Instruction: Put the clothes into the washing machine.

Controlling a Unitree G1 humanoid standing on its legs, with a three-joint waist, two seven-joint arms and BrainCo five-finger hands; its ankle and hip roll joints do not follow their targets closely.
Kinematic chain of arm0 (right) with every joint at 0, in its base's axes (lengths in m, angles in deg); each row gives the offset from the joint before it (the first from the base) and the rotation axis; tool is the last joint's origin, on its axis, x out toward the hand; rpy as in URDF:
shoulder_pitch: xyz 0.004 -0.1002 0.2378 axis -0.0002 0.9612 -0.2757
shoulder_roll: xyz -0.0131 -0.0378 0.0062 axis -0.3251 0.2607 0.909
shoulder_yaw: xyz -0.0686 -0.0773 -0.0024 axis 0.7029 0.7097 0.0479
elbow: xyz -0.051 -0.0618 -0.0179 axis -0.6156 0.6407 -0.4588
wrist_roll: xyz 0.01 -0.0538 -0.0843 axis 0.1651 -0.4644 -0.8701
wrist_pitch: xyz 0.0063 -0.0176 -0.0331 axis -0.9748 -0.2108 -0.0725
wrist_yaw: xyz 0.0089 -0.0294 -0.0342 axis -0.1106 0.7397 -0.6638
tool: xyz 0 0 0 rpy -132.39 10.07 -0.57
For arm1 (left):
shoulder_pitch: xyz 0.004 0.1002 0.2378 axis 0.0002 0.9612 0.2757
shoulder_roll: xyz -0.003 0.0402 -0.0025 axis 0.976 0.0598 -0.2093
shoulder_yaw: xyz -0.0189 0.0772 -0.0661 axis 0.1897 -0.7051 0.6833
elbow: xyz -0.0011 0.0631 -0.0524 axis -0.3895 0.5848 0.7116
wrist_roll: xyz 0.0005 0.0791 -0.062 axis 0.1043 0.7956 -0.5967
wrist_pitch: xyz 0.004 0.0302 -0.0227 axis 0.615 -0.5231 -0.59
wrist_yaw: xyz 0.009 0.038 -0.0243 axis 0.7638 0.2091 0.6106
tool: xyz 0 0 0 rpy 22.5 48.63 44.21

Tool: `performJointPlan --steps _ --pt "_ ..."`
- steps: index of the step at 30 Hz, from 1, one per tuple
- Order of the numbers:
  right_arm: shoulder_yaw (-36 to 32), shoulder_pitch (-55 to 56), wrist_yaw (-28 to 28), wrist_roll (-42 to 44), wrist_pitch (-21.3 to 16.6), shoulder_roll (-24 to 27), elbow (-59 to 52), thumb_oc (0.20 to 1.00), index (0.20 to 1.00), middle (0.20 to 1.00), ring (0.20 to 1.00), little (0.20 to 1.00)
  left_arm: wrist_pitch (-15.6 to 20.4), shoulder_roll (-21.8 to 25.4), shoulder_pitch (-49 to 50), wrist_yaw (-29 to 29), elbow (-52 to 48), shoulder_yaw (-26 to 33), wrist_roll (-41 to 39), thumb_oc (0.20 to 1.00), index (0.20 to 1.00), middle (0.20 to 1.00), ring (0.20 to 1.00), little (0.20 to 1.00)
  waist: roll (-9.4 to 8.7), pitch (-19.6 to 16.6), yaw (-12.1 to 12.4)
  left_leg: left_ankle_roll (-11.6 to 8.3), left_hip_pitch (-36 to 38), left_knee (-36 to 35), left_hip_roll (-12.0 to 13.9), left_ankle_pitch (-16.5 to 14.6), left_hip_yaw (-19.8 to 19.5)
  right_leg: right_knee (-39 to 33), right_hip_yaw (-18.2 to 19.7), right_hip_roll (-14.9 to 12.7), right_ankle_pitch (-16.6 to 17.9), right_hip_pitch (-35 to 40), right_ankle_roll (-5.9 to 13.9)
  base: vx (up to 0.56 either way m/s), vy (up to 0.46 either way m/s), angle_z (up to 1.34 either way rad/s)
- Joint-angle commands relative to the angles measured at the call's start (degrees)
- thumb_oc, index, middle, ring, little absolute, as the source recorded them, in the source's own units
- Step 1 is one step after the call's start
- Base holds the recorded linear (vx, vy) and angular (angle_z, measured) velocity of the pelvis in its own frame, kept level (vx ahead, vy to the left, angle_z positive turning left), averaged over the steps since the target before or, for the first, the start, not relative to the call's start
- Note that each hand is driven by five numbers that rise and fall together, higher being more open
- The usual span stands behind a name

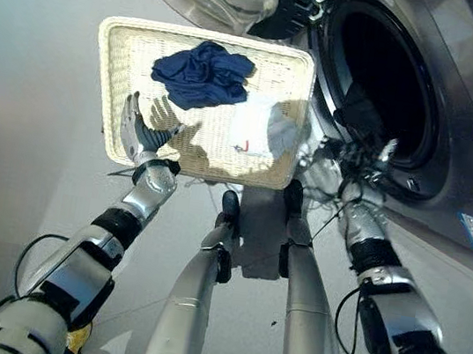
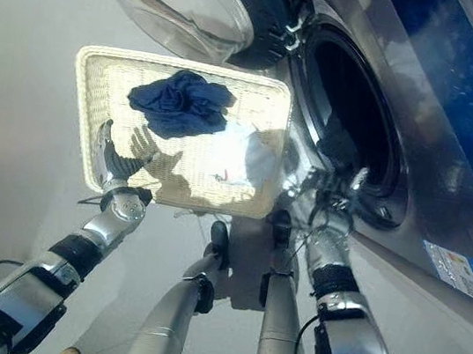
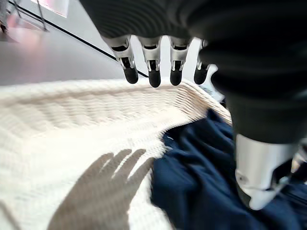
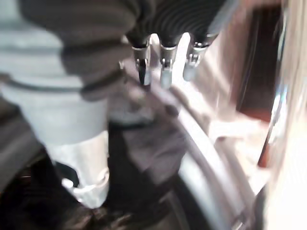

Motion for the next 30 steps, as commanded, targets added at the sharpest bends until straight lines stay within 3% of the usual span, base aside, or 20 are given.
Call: performJointPlan --steps 1,7,8,10,17,22,23,24,25,26,27,28,30 --pt "2.4 3.5 1.7 -10.3 -0.4 0.1 -4.2 1.000 1.000 1.000 1.000 1.000 -1.2 1.8 -2.1 6.0 2.6 4.3 2.9 1.000 1.000 1.000 1.000 1.000 -0.12 -1.4 0.6 -3.77 0.3 0.7 -0.8 -0.8 -0.4 5.9 -3.0 4.6 -8.7 0.6 -0.31 0.00 0.075 -0.03" --pt "6.8 9.6 3.1 -16.4 -1.0 -1.5 -5.5 1.000 1.000 1.000 1.000 1.000 -8.0 3.6 -5.4 7.6 3.5 3.8 3.3 1.000 1.000 1.000 1.000 1.000 -1.52 -1.4 -1.0 -3.57 -1.6 2.7 -0.5 -2.0 0.5 5.6 -2.2 4.6 -8.2 -1.1 -0.23 -0.01 0.088 -0.03" --pt "8.4 12.0 4.1 -17.7 -0.6 -1.5 -6.1 1.000 1.000 1.000 1.000 1.000 -11.6 5.0 -7.0 7.4 4.2 3.5 3.2 1.000 1.000 1.000 1.000 1.000 -2.24 -1.4 -1.9 -3.37 -2.5 4.3 -0.4 -2.9 1.0 5.6 -1.9 4.5 -7.9 -2.0 -0.14 0.00 0.083 -0.01" --pt "9.3 13.5 4.7 -19.1 -0.2 -1.3 -6.5 1.000 1.000 1.000 1.000 1.000 -14.1 6.4 -8.8 6.8 5.5 3.0 3.0 1.000 1.000 1.000 1.000 1.000 -2.92 -1.4 -2.8 -3.26 -3.3 5.8 -0.3 -3.9 1.4 5.7 -1.4 4.3 -7.6 -2.7 -0.04 0.01 0.127 -0.03" --pt "11.6 17.9 5.7 -21.9 0.0 -0.1 -9.1 1.000 1.000 1.000 1.000 1.000 -19.0 10.0 -14.4 4.8 9.8 1.1 1.3 1.000 1.000 1.000 1.000 1.000 -4.95 -1.4 -5.5 -2.50 -6.4 10.6 0.0 -6.7 2.3 7.0 0.4 4.1 -6.8 -5.7 0.34 0.02 0.111 -0.08" --pt "11.8 18.6 7.5 -21.5 0.7 0.4 -9.4 1.000 1.000 1.000 1.000 1.000 -24.5 10.5 -18.3 -0.8 14.6 -1.4 2.6 1.000 1.000 1.000 1.000 1.000 -5.83 -1.4 -6.9 -1.88 -8.4 12.2 -0.2 -7.7 2.3 7.4 1.6 4.6 -5.8 -8.0 0.71 0.01 0.088 0.00" --pt "11.8 18.5 7.6 -21.5 0.9 0.5 -9.4 1.000 1.000 1.000 1.000 1.000 -25.1 10.6 -18.5 -1.5 14.9 -1.8 2.6 0.887 0.887 0.887 0.887 0.887 -5.88 -1.4 -7.0 -1.86 -8.5 12.3 -0.2 -7.7 2.3 7.4 1.7 4.6 -5.8 -8.1 0.71 0.01 0.099 -0.01" --pt "12.1 18.3 7.7 -22.1 1.2 0.5 -10.0 1.000 1.000 1.000 1.000 1.000 -27.7 10.7 -19.9 -3.6 16.1 -2.9 3.5 0.752 0.752 0.752 0.752 0.752 -5.98 -1.4 -7.3 -1.72 -9.2 12.4 -0.2 -7.7 2.3 7.5 2.2 4.8 -5.5 -8.9 0.79 0.00 0.069 -0.03" --pt "12.1 18.3 7.8 -22.1 1.3 0.5 -10.0 1.000 1.000 1.000 1.000 1.000 -28.2 10.7 -20.1 -4.0 16.3 -3.1 3.9 0.736 0.736 0.736 0.736 0.736 -6.00 -1.4 -7.4 -1.71 -9.3 12.4 -0.2 -7.7 2.3 7.5 2.3 4.8 -5.5 -9.0 0.81 0.01 0.093 -0.05" --pt "12.6 18.3 8.3 -22.1 1.8 0.8 -10.5 1.000 1.000 1.000 1.000 1.000 -30.0 11.2 -21.7 -6.5 18.0 -4.7 5.6 0.460 0.460 0.460 0.460 0.460 -6.16 -1.4 -7.8 -1.61 -9.8 12.5 -0.2 -7.8 2.1 7.6 2.7 5.0 -5.1 -9.8 0.91 0.00 0.066 -0.04" --pt "12.9 18.2 8.4 -22.4 2.1 1.1 -10.8 1.000 1.000 1.000 1.000 1.000 -30.6 11.5 -22.6 -7.4 18.9 -5.5 6.5 0.385 0.385 0.385 0.385 0.385 -6.27 -1.4 -8.0 -1.56 -10.1 12.6 -0.3 -7.9 2.1 7.6 2.8 5.0 -5.0 -10.2 0.91 -0.01 0.086 -0.04" --pt "13.1 18.2 8.9 -22.9 2.5 1.2 -11.2 1.000 1.000 1.000 1.000 1.000 -31.2 11.7 -23.3 -9.1 19.5 -6.4 8.1 0.200 0.200 0.200 0.200 0.200 -6.34 -1.4 -8.3 -1.57 -10.4 12.6 -0.3 -7.9 2.0 7.5 3.0 5.1 -4.8 -10.6 1.00 -0.01 0.054 -0.03" --pt "13.5 18.4 9.0 -23.4 2.9 1.3 -11.8 1.000 1.000 1.000 1.000 1.000 -32.3 12.2 -24.2 -11.1 20.0 -7.9 9.8 0.200 0.200 0.200 0.200 0.200 -6.45 -1.4 -8.5 -1.60 -10.9 12.7 -0.3 -7.9 2.0 7.5 3.3 5.1 -4.5 -11.2 1.04 -0.01 0.048 -0.03"
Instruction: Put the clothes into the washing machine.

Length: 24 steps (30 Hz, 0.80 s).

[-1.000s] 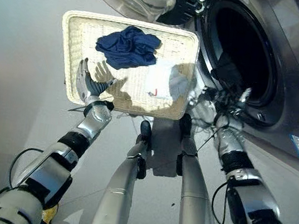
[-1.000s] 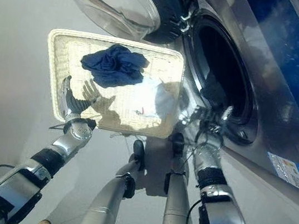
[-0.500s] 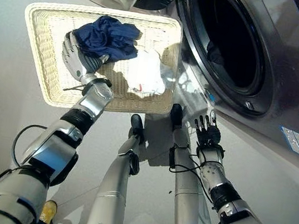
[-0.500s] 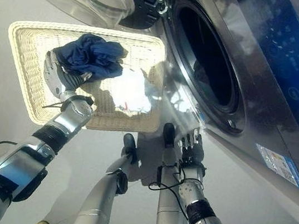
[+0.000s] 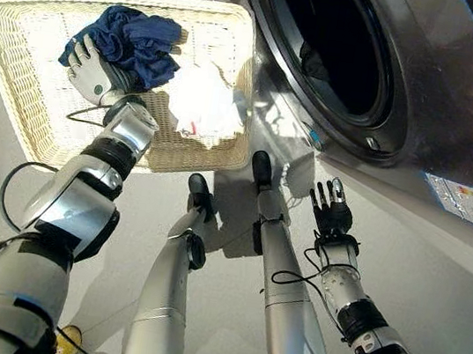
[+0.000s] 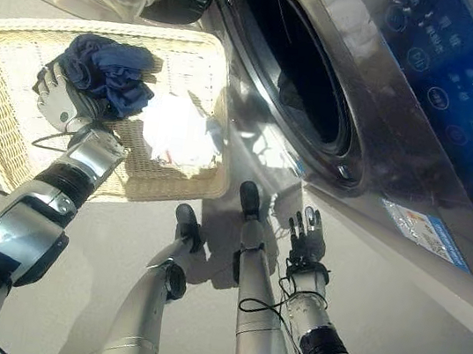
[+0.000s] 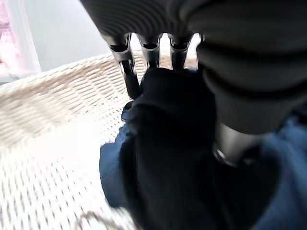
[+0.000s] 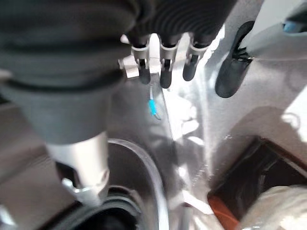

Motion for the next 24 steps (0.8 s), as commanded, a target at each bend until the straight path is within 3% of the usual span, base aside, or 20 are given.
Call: performJointPlan --steps 1,9,14,16,17,18,24 --pt "1.7 2.4 1.4 -2.3 0.7 -0.6 -5.4 1.000 1.000 1.000 1.000 1.000 -2.0 3.9 -1.3 -4.2 2.0 -1.2 5.4 0.200 0.200 0.200 0.200 0.200 -2.53 -1.0 -0.3 -1.37 0.4 4.3 -1.8 -4.6 -0.2 1.7 0.2 3.5 -3.5 0.2 1.35 -0.01 0.045 -0.04" --pt "2.9 2.3 1.8 -7.1 1.3 -0.3 -8.2 1.000 1.000 1.000 1.000 1.000 -2.1 3.8 -1.6 -7.8 0.6 -3.0 10.3 0.200 0.200 0.200 0.200 0.200 -2.36 -1.0 0.2 -1.93 0.8 0.8 -2.1 -2.6 -1.3 -0.5 0.3 3.9 -2.7 0.3 1.36 -0.03 0.012 -0.01" --pt "3.3 1.4 1.5 -9.0 1.1 -0.4 -8.7 1.000 1.000 1.000 1.000 1.000 -1.9 3.9 -0.9 -6.9 -0.1 -2.8 10.1 0.200 0.200 0.200 0.200 0.200 -2.27 -1.0 1.4 -2.35 2.4 -2.4 -2.1 -0.6 -2.3 -1.9 -0.4 4.3 -2.7 2.0 1.19 -0.05 -0.054 0.00" --pt "3.5 1.0 0.9 -11.9 0.9 -0.4 -9.4 1.000 1.000 1.000 1.000 1.000 2.2 4.3 0.5 -2.1 -1.6 -1.2 3.8 0.200 0.200 0.200 0.200 0.200 -2.02 -1.0 2.6 -2.68 3.8 -4.9 -2.2 1.1 -3.2 -2.6 -1.1 4.7 -2.9 3.6 1.04 -0.08 -0.098 0.10" --pt "3.5 1.0 0.8 -12.4 0.9 -0.4 -9.6 1.000 1.000 1.000 1.000 1.000 2.7 4.3 0.7 -1.7 -1.8 -0.9 3.2 0.200 0.200 0.200 0.200 0.200 -1.99 -1.0 2.7 -2.72 4.0 -5.2 -2.2 1.2 -3.3 -2.7 -1.2 4.7 -2.9 3.8 1.04 -0.09 -0.134 0.19" --pt "4.0 0.8 0.0 -16.0 -0.1 -0.2 -10.2 1.000 1.000 1.000 1.000 1.000 7.2 4.4 1.7 1.8 -3.3 1.2 -2.1 0.200 0.200 0.200 0.200 0.200 -1.64 -1.0 3.7 -2.98 5.1 -7.3 -2.0 2.5 -3.9 -3.0 -1.7 4.8 -3.3 5.0 1.01 -0.06 -0.096 0.18" --pt "6.8 -2.3 -6.8 -38.7 -1.4 1.3 -14.0 1.000 1.000 1.000 1.000 1.000 16.0 4.1 6.4 6.3 -10.1 7.4 -2.6 0.200 0.200 0.200 0.200 0.200 -0.69 -1.0 7.1 -3.77 8.9 -12.9 -1.4 6.0 -6.1 -4.4 -4.0 4.8 -4.4 9.4 0.97 -0.09 -0.143 0.20"
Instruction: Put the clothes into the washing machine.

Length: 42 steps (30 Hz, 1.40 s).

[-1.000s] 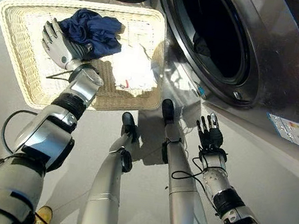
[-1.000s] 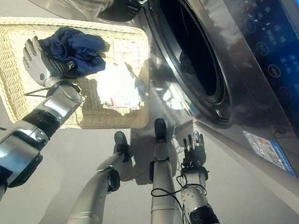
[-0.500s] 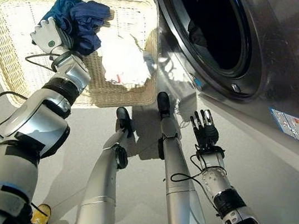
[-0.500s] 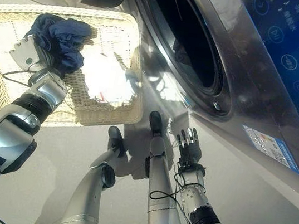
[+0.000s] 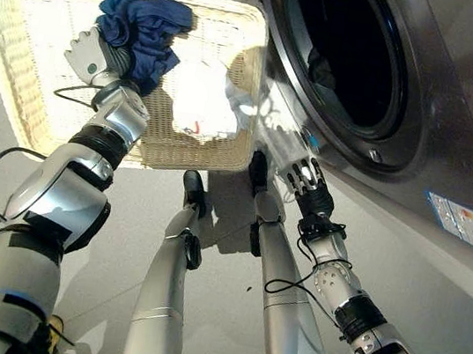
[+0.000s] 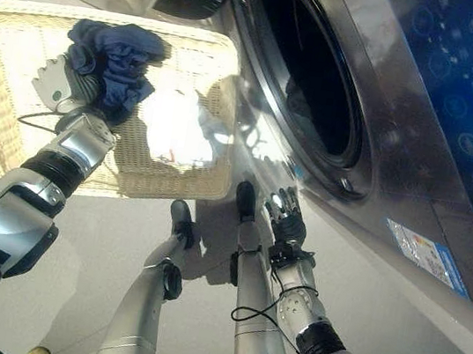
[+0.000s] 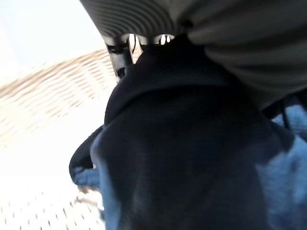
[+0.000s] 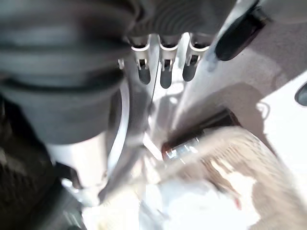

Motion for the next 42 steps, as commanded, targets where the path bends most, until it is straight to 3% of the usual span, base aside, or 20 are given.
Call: performJointPlan --steps 1,5,8,10,13,14,15,19,24,27,28,31,39,42 --pt "0.5 -1.7 -4.7 -16.6 -1.8 0.9 -7.3 1.000 1.000 1.000 1.000 1.000 5.7 2.7 2.9 4.8 -2.9 4.8 2.1 0.200 0.200 0.200 0.200 0.200 0.45 -0.4 3.7 -1.49 4.9 -5.7 -1.8 2.5 -0.4 -1.7 -1.0 4.3 -4.2 5.1 1.47 -0.13 -0.195 0.24" --pt "2.1 -7.9 -6.2 -27.6 0.8 4.2 -8.7 1.000 1.000 1.000 1.000 1.000 7.2 3.2 6.8 -1.0 -8.3 4.6 7.2 0.200 0.200 0.200 0.200 0.200 0.71 -0.4 6.8 -2.00 7.1 -6.6 -1.7 3.4 -1.4 -1.5 -4.1 3.3 -5.0 8.3 1.67 -0.12 -0.187 0.29" --pt "3.0 -11.1 -6.1 -31.6 2.7 5.5 -8.9 1.000 1.000 1.000 1.000 1.000 11.2 3.3 9.2 -6.8 -10.5 5.5 6.4 0.200 0.200 0.200 0.200 0.200 0.97 -0.4 8.3 -2.10 8.1 -6.8 -1.8 3.4 -1.8 -1.4 -5.5 2.6 -5.5 9.7 1.80 -0.07 -0.082 0.20" --pt "3.5 -13.7 -5.4 -34.0 4.2 6.4 -8.7 1.000 1.000 1.000 1.000 1.000 15.9 2.9 10.9 -13.3 -12.9 5.6 3.9 0.200 0.200 0.200 0.200 0.200 1.41 -0.4 9.4 -2.13 8.6 -7.3 -1.9 3.6 -2.0 -1.6 -6.4 2.1 -5.7 10.6 1.88 -0.06 -0.062 0.14" --pt "3.3 -17.1 -5.3 -36.6 6.6 6.8 -8.4 1.000 1.000 1.000 1.000 1.000 19.5 2.1 13.4 -22.0 -19.0 6.0 2.5 0.200 0.200 0.200 0.200 0.200 2.34 -0.4 11.0 -2.02 8.8 -7.9 -2.1 4.2 -2.5 -1.8 -7.6 1.6 -5.5 11.1 2.00 -0.06 -0.059 0.19" --pt "3.1 -18.1 -4.7 -38.0 7.5 7.1 -8.2 1.000 1.000 1.000 1.000 1.000 21.1 2.1 15.0 -27.4 -23.4 6.1 1.4 0.200 0.200 0.200 0.200 0.200 2.77 -0.4 11.7 -1.92 9.5 -8.3 -2.5 4.0 -2.8 -1.8 -8.2 1.2 -6.1 11.9 2.11 -0.05 -0.025 0.11" --pt "3.0 -18.6 -4.7 -38.2 7.6 7.2 -8.1 1.000 1.000 1.000 1.000 1.000 21.0 2.2 14.9 -27.8 -24.0 6.1 1.3 0.200 0.200 0.200 0.200 0.200 2.88 -0.4 11.8 -1.92 9.1 -8.5 -2.4 4.5 -2.8 -2.1 -8.3 1.3 -5.5 11.6 2.09 -0.03 -0.018 0.17" --pt "3.2 -21.2 -4.9 -46.9 8.7 8.0 -8.2 1.000 1.000 1.000 1.000 1.000 23.5 2.0 17.5 -38.5 -33.7 6.1 -4.2 0.200 0.200 0.200 0.200 0.200 3.98 -0.4 13.1 -1.70 9.6 -9.4 -3.0 4.8 -3.2 -2.5 -9.2 0.7 -5.5 12.3 2.33 -0.03 0.002 0.21" --pt "5.1 -24.9 -4.9 -60.0 11.5 10.3 -7.0 1.000 1.000 1.000 1.000 1.000 24.8 1.4 18.9 -51.6 -43.6 5.7 -10.7 0.200 0.200 0.200 0.200 0.200 4.76 -0.4 14.1 -1.35 10.7 -9.4 -3.7 4.4 -3.4 -2.4 -10.0 -0.1 -5.6 13.4 2.72 -0.01 -0.004 0.09" --pt "6.8 -26.7 -4.8 -65.5 12.4 11.5 -6.1 1.000 1.000 1.000 1.000 1.000 24.7 1.2 18.7 -55.0 -46.6 5.3 -13.6 0.200 0.200 0.200 0.200 0.200 4.95 -0.4 14.3 -1.22 11.0 -9.5 -4.0 4.3 -3.3 -2.6 -10.2 -0.4 -5.5 13.8 2.83 -0.01 -0.004 0.08" --pt "9.3 -29.2 -4.9 -74.0 14.1 13.3 -5.6 1.000 1.000 1.000 1.000 1.000 24.9 1.1 18.1 -58.4 -49.1 4.7 -16.4 0.200 0.200 0.200 0.200 0.200 4.99 -0.4 14.5 -1.09 10.7 -9.2 -4.1 4.5 -3.3 -2.9 -10.4 -0.6 -4.8 13.7 2.99 0.01 -0.017 0.05" --pt "13.5 -32.7 -6.7 -83.3 17.5 16.4 -5.4 1.000 1.000 1.000 1.000 1.000 23.4 1.0 17.0 -62.6 -53.4 3.3 -21.6 0.200 0.200 0.200 0.200 0.200 4.85 -0.4 14.5 -0.74 11.5 -8.8 -4.4 3.7 -3.1 -2.5 -10.5 -1.0 -5.1 14.4 3.37 0.00 0.000 0.00" --pt "15.9 -36.4 -13.5 -83.6 19.8 16.7 -2.4 1.000 1.000 1.000 1.000 1.000 20.1 -2.0 15.1 -69.7 -59.2 0.9 -31.4 0.200 0.200 0.200 0.200 0.200 4.85 -0.4 14.1 -0.16 11.3 -7.9 -4.9 3.3 -2.6 -2.6 -10.0 -1.1 -4.2 14.1 3.62 0.00 0.000 0.00" --pt "15.9 -36.7 -12.7 -81.6 20.0 15.3 -1.4 1.000 1.000 1.000 1.000 1.000 19.3 -3.9 14.9 -71.1 -60.0 0.5 -34.1 0.200 0.200 0.200 0.200 0.200 4.82 -0.4 13.8 -0.07 11.3 -7.9 -5.0 3.1 -2.4 -2.7 -9.7 -1.1 -4.1 14.0 3.70 0.00 0.000 0.00"
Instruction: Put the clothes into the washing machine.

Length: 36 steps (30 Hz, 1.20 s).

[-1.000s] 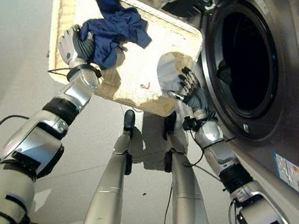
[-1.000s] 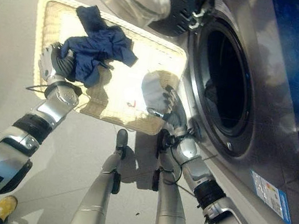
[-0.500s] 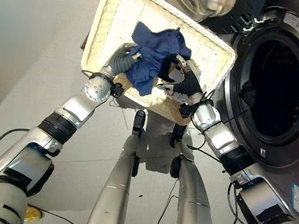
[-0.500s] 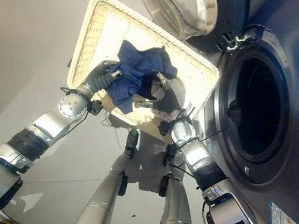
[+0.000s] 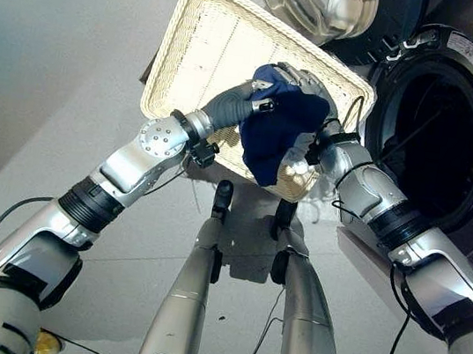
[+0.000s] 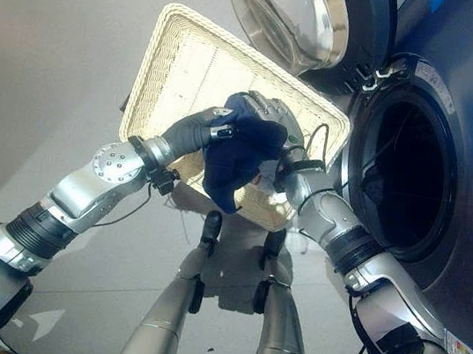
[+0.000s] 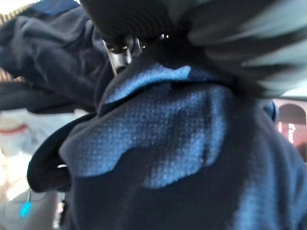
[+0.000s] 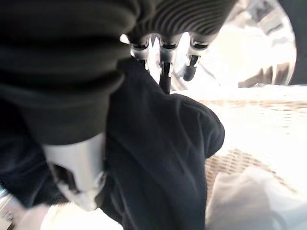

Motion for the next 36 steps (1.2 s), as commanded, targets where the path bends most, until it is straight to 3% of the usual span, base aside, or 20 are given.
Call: performJointPlan --steps 1,2,3,4,5,7,10,15,22,23,25,26,28,30,32,33,35,36 --pt "2.0 -3.9 -0.7 1.7 -0.1 -0.7 -0.1 1.000 1.000 1.000 1.000 1.000 2.8 -5.6 -3.6 -4.7 -9.1 -0.7 -5.9 0.200 0.200 0.200 0.200 0.200 4.32 -0.7 -0.2 1.84 0.4 2.9 -4.3 -4.5 4.9 -3.1 1.0 1.8 -0.3 3.6 6.56 0.00 0.000 0.00" --pt "2.1 -4.0 -0.2 2.1 -0.2 -0.8 0.0 1.000 1.000 1.000 1.000 1.000 2.7 -5.8 -3.6 -4.9 -9.1 -0.7 -6.5 0.200 0.200 0.200 0.200 0.200 4.32 -0.7 -0.2 1.86 0.4 2.9 -4.3 -4.5 4.9 -3.1 1.0 1.8 -0.3 3.5 6.56 0.00 0.000 0.00" --pt "2.8 -3.5 4.3 6.4 -0.6 -1.8 -0.4 0.765 0.765 0.765 0.765 0.765 1.2 -7.5 -2.8 -6.9 -10.3 -0.5 -9.6 0.200 0.200 0.200 0.200 0.200 4.12 -0.7 -0.4 1.98 0.8 2.9 -4.5 -5.1 4.9 -3.1 1.3 1.6 -0.8 3.8 6.66 0.00 0.000 0.00" --pt "3.0 -3.4 5.3 9.3 -0.8 -2.1 -0.8 0.288 0.288 0.288 0.288 0.288 0.8 -8.0 -2.7 -7.4 -10.6 -0.3 -10.2 0.200 0.200 0.200 0.200 0.200 4.07 -0.7 -0.4 2.00 0.4 2.8 -4.4 -4.6 4.9 -3.5 1.4 1.7 -0.1 3.4 6.59 0.00 0.000 0.00" --pt "3.0 -2.9 6.1 13.3 -1.3 -2.6 -1.2 0.200 0.200 0.200 0.200 0.200 0.6 -8.5 -2.3 -7.6 -10.8 -0.2 -10.7 0.200 0.200 0.200 0.200 0.200 4.02 -0.7 -0.5 2.03 0.5 2.8 -4.4 -4.7 5.0 -3.5 1.4 1.7 -0.2 3.4 6.55 0.00 0.000 0.00" --pt "2.4 -1.6 8.8 23.6 -1.5 -4.3 -1.8 0.200 0.200 0.200 0.200 0.200 1.1 -9.5 -1.9 -7.0 -11.1 -0.3 -13.5 0.200 0.200 0.200 0.200 0.200 3.81 -0.7 -0.6 1.97 0.3 3.1 -4.4 -4.8 4.9 -3.5 1.4 1.7 -0.1 3.2 6.45 0.00 0.000 0.00" --pt "1.9 -0.2 11.0 29.3 -0.9 -5.8 -1.9 0.200 0.200 0.200 0.200 0.200 1.6 -10.6 -1.2 -6.4 -10.5 0.3 -15.5 0.200 0.200 0.200 0.200 0.200 3.61 -0.7 -0.6 1.92 0.4 3.1 -4.4 -4.9 4.9 -3.5 1.4 1.8 -0.2 3.3 6.34 0.01 -0.001 -0.01" --pt "0.8 6.7 18.7 43.5 2.5 -9.5 -1.0 0.200 0.200 0.200 0.200 0.200 7.5 -12.2 1.8 1.3 -7.6 4.5 -15.4 0.200 0.200 0.200 0.200 0.200 2.73 -0.7 -0.8 1.91 0.1 3.1 -4.4 -5.0 4.8 -4.1 1.2 2.0 0.0 2.9 5.94 0.03 -0.027 -0.04" --pt "-2.7 12.9 20.8 55.5 0.6 -10.5 -0.5 0.200 0.200 0.200 0.200 0.200 11.9 -12.1 6.6 12.1 -5.4 8.4 -15.0 0.200 0.200 0.200 0.200 0.200 2.54 -0.7 -0.7 1.88 0.2 3.8 -4.4 -5.4 4.4 -3.5 0.8 2.1 -0.7 3.2 5.52 0.04 -0.023 -0.08" --pt "-4.2 14.3 21.2 58.3 -0.3 -10.8 -0.8 0.200 0.200 0.200 0.200 0.200 12.5 -12.3 8.0 16.5 -3.7 9.5 -13.7 1.000 1.000 1.000 1.000 1.000 2.56 -0.7 -0.7 1.88 -0.1 4.0 -4.4 -5.3 4.4 -3.4 0.7 2.2 -0.7 3.0 5.44 0.04 -0.032 -0.13" --pt "-5.6 15.7 20.4 61.2 -1.8 -11.1 -1.4 0.200 0.200 0.200 0.200 0.200 13.1 -12.7 9.4 21.3 -1.9 10.2 -10.4 1.000 1.000 1.000 1.000 1.000 2.59 -0.7 -0.8 1.86 -0.3 4.1 -4.4 -5.3 4.5 -3.3 0.6 2.2 -0.8 2.8 5.42 0.03 -0.045 -0.12" --pt "-6.8 16.8 20.8 63.2 -3.1 -11.2 -1.6 0.200 0.200 0.200 0.200 0.200 13.7 -12.5 10.0 26.6 0.0 10.9 -6.1 1.000 1.000 1.000 1.000 1.000 2.64 -0.7 -1.0 1.88 -0.6 4.3 -4.4 -5.3 4.7 -3.1 0.6 2.3 -0.9 2.5 5.37 0.02 -0.046 -0.09" --pt "-7.4 17.4 20.9 64.3 -3.3 -11.4 -2.2 0.200 0.200 0.200 0.200 0.200 14.2 -12.5 10.2 29.9 1.2 11.2 -2.3 1.000 1.000 1.000 1.000 1.000 2.67 -0.7 -1.1 1.88 -0.8 4.4 -4.4 -5.3 4.8 -3.0 0.5 2.3 -1.0 2.4 5.35 0.02 -0.037 -0.06" --pt "-9.9 19.6 22.3 75.4 -3.5 -11.4 -4.9 0.200 0.200 0.200 0.200 0.200 11.1 -10.4 9.9 43.5 4.9 11.8 11.3 1.000 1.000 1.000 1.000 1.000 2.66 -0.7 -1.4 1.80 -1.4 5.0 -4.1 -5.2 5.0 -2.3 0.7 2.5 -1.4 2.0 5.16 0.04 -0.055 -0.09" --pt "-10.6 20.6 23.1 79.9 -3.8 -11.7 -5.6 0.200 0.200 0.200 0.200 0.200 9.2 -9.8 9.7 46.6 6.5 11.9 12.7 1.000 1.000 1.000 1.000 1.000 2.60 -0.7 -1.6 1.74 -1.4 5.2 -4.0 -5.2 5.1 -2.0 0.8 2.6 -1.8 2.0 5.11 0.04 -0.027 -0.08" --pt "-12.0 21.7 24.2 84.5 -5.0 -12.2 -6.4 0.200 0.200 0.200 0.200 0.200 7.4 -8.8 9.0 50.1 9.6 11.8 17.3 1.000 1.000 1.000 1.000 1.000 2.60 -0.7 -2.0 1.57 -1.4 5.3 -3.7 -5.2 5.4 -1.7 1.0 2.7 -2.1 2.0 5.20 0.04 -0.017 -0.06" --pt "-12.6 22.2 24.4 89.1 -6.1 -12.3 -7.4 0.200 0.200 0.200 0.200 0.200 5.8 -8.2 8.3 50.1 11.2 11.5 17.1 1.000 1.000 1.000 1.000 1.000 2.56 -0.7 -2.4 1.45 -1.5 5.5 -3.3 -5.2 5.8 -1.3 1.2 2.8 -2.2 1.8 5.18 0.04 -0.001 -0.04" --pt "-14.1 23.1 25.0 94.4 -7.6 -12.1 -8.3 0.200 0.200 0.200 0.200 0.200 3.2 -7.6 7.5 52.5 13.7 10.9 16.5 1.000 1.000 1.000 1.000 1.000 2.55 -0.7 -2.9 1.17 -1.6 5.6 -3.0 -5.1 6.3 -0.9 1.6 3.1 -2.4 1.5 5.14 0.04 0.007 -0.04"
